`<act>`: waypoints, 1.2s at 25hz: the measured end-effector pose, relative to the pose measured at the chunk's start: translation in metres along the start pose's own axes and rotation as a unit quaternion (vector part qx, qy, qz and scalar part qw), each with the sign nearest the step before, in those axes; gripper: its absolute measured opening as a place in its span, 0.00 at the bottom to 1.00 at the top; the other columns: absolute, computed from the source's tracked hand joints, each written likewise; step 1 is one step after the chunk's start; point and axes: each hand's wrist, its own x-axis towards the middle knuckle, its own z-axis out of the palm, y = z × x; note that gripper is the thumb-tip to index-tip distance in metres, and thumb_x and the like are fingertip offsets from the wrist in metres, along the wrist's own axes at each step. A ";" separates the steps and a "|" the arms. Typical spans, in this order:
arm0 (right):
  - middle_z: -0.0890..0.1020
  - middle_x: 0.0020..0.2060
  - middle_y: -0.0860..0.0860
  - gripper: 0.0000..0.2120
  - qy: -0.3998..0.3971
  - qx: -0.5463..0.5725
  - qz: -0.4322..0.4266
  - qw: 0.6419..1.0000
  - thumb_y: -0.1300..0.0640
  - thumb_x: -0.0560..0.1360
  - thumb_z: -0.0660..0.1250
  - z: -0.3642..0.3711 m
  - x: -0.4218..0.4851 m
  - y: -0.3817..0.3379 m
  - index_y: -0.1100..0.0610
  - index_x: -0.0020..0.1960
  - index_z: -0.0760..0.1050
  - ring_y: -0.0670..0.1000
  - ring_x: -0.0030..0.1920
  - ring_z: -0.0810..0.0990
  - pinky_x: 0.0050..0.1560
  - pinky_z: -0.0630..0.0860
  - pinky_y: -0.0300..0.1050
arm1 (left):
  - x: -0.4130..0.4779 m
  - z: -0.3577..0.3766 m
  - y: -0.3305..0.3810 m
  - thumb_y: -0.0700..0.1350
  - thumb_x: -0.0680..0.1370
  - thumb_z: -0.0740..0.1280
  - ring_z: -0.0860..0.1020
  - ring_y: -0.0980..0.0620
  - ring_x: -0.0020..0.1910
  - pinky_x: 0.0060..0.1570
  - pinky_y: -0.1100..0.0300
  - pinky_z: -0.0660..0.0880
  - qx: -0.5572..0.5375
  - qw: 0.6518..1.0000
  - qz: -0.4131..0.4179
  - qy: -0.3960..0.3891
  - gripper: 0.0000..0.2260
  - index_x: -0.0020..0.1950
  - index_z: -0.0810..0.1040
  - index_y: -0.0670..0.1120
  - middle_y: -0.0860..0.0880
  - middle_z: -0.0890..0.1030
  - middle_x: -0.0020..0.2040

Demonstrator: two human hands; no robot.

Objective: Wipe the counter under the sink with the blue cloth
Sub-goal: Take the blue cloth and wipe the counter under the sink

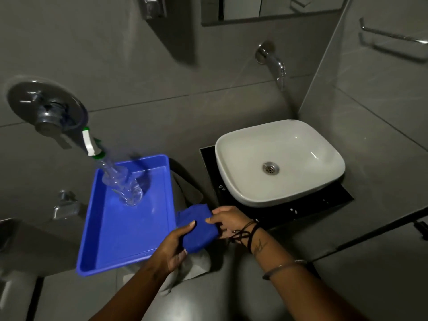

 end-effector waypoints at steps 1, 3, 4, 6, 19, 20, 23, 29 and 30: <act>0.80 0.44 0.58 0.04 0.021 -0.035 -0.005 0.999 0.65 0.72 0.68 -0.015 -0.003 -0.003 0.58 0.44 0.76 0.55 0.43 0.80 0.44 0.79 0.51 | 0.003 0.010 -0.006 0.37 0.73 0.70 0.85 0.41 0.51 0.43 0.51 0.84 0.035 0.999 0.026 0.014 0.20 0.65 0.76 0.37 0.37 0.83 0.58; 0.80 0.45 0.56 0.05 0.058 -0.107 -0.026 0.992 0.61 0.72 0.68 -0.044 -0.010 -0.016 0.56 0.48 0.76 0.53 0.45 0.79 0.47 0.77 0.49 | 0.010 0.027 -0.014 0.36 0.71 0.73 0.85 0.43 0.50 0.40 0.55 0.83 0.114 0.987 0.095 0.057 0.18 0.61 0.79 0.40 0.39 0.85 0.55; 0.81 0.45 0.56 0.08 0.078 -0.135 -0.046 0.987 0.60 0.72 0.68 -0.059 -0.013 -0.025 0.57 0.51 0.77 0.52 0.44 0.80 0.46 0.76 0.47 | 0.014 0.034 -0.016 0.36 0.70 0.75 0.86 0.45 0.47 0.38 0.57 0.82 0.159 0.974 0.135 0.094 0.17 0.59 0.81 0.42 0.42 0.87 0.51; 0.80 0.42 0.57 0.10 0.122 -0.155 -0.089 0.976 0.61 0.72 0.68 -0.088 -0.019 -0.044 0.59 0.53 0.78 0.53 0.42 0.80 0.41 0.75 0.45 | 0.026 0.050 -0.022 0.36 0.70 0.77 0.86 0.47 0.42 0.35 0.60 0.81 0.275 0.917 0.235 0.171 0.14 0.53 0.82 0.46 0.47 0.87 0.44; 0.81 0.53 0.56 0.14 0.307 -0.285 -0.232 0.878 0.51 0.72 0.68 -0.198 -0.005 -0.063 0.59 0.53 0.78 0.55 0.55 0.78 0.56 0.72 0.44 | 0.094 0.072 -0.154 0.78 0.70 0.52 0.37 0.41 0.79 0.75 0.51 0.29 0.852 0.466 0.236 0.008 0.54 0.79 0.41 0.41 0.42 0.37 0.78; 0.79 0.58 0.57 0.17 0.311 -0.328 -0.244 0.858 0.48 0.73 0.67 -0.198 0.005 -0.066 0.59 0.55 0.77 0.56 0.60 0.76 0.60 0.71 0.47 | 0.097 0.071 -0.153 0.79 0.68 0.52 0.35 0.41 0.78 0.73 0.52 0.26 0.861 0.457 0.221 -0.005 0.56 0.79 0.38 0.42 0.42 0.34 0.78; 0.66 0.73 0.57 0.26 0.302 -0.478 -0.199 0.800 0.39 0.75 0.58 -0.203 0.039 -0.064 0.56 0.65 0.70 0.58 0.74 0.60 0.74 0.57 0.57 | 0.103 0.070 -0.155 0.81 0.64 0.54 0.31 0.41 0.77 0.74 0.49 0.28 0.876 0.438 0.201 -0.034 0.60 0.78 0.34 0.43 0.42 0.31 0.78; 0.70 0.71 0.57 0.34 0.345 -0.626 -0.199 0.670 0.32 0.73 0.47 -0.214 0.069 -0.023 0.55 0.64 0.71 0.59 0.72 0.65 0.71 0.61 0.60 | 0.122 0.079 -0.162 0.80 0.65 0.57 0.34 0.42 0.78 0.76 0.43 0.36 0.882 0.410 0.208 -0.105 0.59 0.79 0.35 0.44 0.42 0.36 0.80; 0.72 0.69 0.56 0.34 0.350 -0.623 -0.206 0.668 0.31 0.73 0.46 -0.214 0.068 -0.023 0.54 0.62 0.72 0.59 0.71 0.67 0.69 0.64 0.60 | 0.123 0.082 -0.165 0.80 0.65 0.57 0.35 0.43 0.78 0.76 0.44 0.35 0.882 0.412 0.206 -0.101 0.59 0.79 0.35 0.44 0.43 0.36 0.80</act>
